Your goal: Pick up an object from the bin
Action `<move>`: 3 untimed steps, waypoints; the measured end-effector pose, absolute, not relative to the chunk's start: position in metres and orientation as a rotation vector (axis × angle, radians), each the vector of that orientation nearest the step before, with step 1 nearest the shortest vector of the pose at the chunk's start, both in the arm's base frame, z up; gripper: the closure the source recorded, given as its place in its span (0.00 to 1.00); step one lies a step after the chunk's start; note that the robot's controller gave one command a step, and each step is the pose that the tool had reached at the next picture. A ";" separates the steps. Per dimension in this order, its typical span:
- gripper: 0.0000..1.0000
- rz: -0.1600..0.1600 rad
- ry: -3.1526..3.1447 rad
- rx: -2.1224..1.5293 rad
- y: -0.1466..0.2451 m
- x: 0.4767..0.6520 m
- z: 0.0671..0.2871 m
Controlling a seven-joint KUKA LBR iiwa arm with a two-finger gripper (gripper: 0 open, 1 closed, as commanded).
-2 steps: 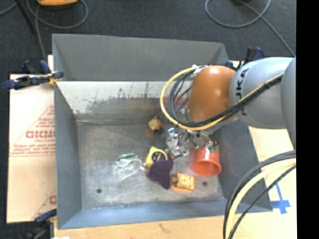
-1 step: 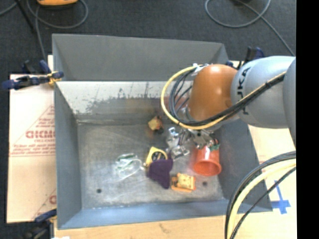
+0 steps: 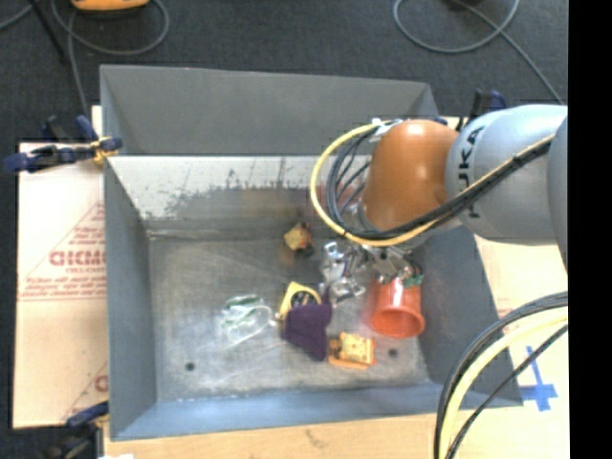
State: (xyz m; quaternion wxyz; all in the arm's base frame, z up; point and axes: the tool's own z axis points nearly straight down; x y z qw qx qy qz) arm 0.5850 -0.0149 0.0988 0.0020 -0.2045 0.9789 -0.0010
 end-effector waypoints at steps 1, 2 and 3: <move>1.00 -0.001 3.075 -0.641 -0.015 0.584 0.106; 1.00 -0.002 3.072 -0.639 -0.015 0.585 0.118; 1.00 -0.002 3.072 -0.638 -0.015 0.585 0.127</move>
Offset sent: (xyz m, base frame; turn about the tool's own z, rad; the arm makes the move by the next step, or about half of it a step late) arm 0.0000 0.0000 0.0295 0.0000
